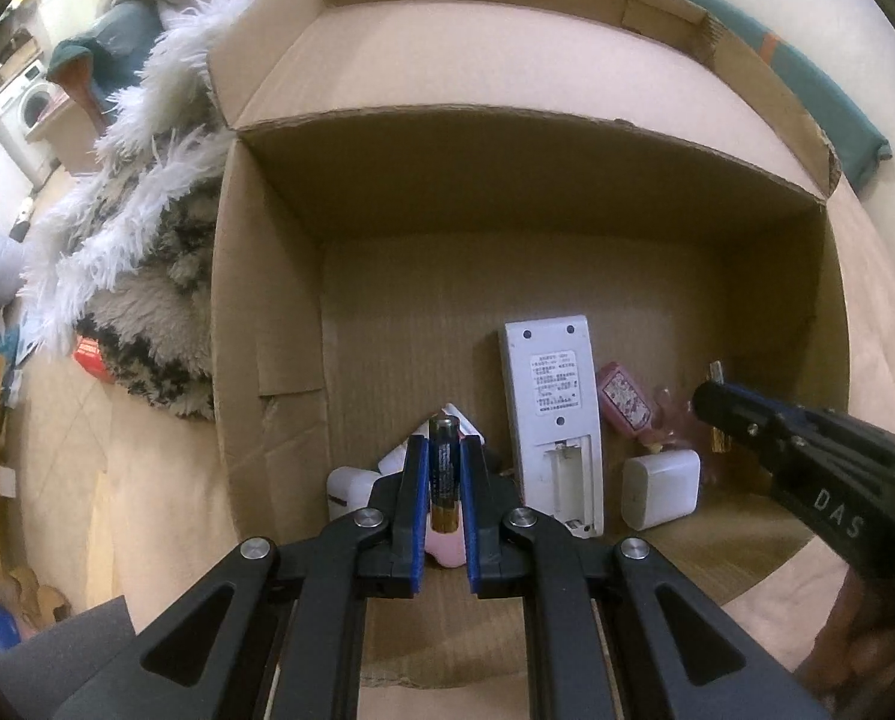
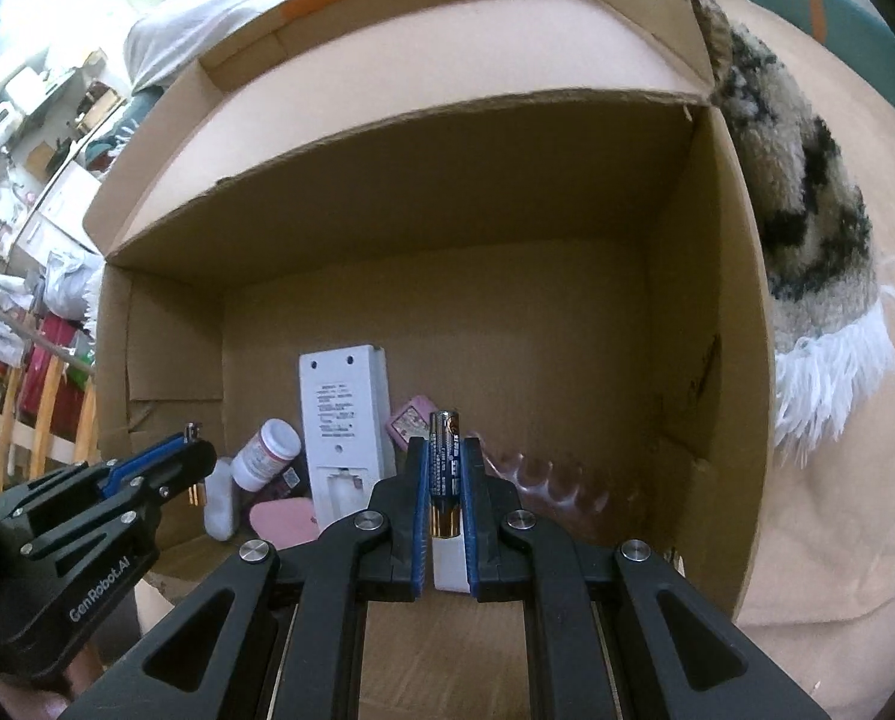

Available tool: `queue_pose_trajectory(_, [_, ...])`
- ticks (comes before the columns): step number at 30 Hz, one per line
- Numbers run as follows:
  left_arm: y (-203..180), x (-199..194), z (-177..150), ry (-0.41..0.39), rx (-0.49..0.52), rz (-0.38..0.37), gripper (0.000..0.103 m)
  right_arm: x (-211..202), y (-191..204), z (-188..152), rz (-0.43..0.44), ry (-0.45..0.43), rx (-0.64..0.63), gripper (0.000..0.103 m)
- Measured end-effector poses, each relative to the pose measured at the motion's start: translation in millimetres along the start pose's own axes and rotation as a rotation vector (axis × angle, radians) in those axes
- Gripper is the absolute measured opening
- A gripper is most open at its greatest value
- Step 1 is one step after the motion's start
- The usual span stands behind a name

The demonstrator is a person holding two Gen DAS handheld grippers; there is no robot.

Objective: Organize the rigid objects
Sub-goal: 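Carry both batteries into the box and open both tools to release them, then lift both open tools out of the box and move toward the table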

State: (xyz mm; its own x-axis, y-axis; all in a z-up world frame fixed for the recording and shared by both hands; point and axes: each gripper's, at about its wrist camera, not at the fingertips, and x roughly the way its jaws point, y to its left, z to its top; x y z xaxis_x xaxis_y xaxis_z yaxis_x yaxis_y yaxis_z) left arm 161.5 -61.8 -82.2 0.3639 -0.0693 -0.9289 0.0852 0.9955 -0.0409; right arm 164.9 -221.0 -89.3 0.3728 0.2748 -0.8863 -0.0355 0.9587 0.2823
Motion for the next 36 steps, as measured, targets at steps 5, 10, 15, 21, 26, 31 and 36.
queue_pose_trajectory(5, [3,0,0,-0.002,-0.019,0.002,0.009,2,1,4,-0.002,0.002,0.009,0.011])
queue_pose_trajectory(10, [9,-2,1,0.006,-0.040,0.001,0.009,4,0,4,0.001,0.002,0.013,0.011])
queue_pose_trajectory(15, [8,3,2,0.024,-0.034,-0.006,0.012,3,0,2,0.004,0.000,0.004,0.011])
queue_pose_trajectory(21, [3,-1,1,0.002,-0.029,0.004,0.046,0,-5,2,0.011,-0.015,0.024,0.011])
queue_pose_trajectory(26, [0,-10,2,-0.040,-0.033,0.011,0.057,-6,-16,4,0.023,-0.035,0.086,0.044])
queue_pose_trajectory(31, [-3,-14,1,-0.054,-0.024,0.020,0.057,-17,-10,3,0.051,-0.070,0.072,0.075])
queue_pose_trajectory(36, [-7,-26,2,-0.060,-0.018,0.026,0.057,-29,-9,3,0.058,-0.125,0.076,0.103])
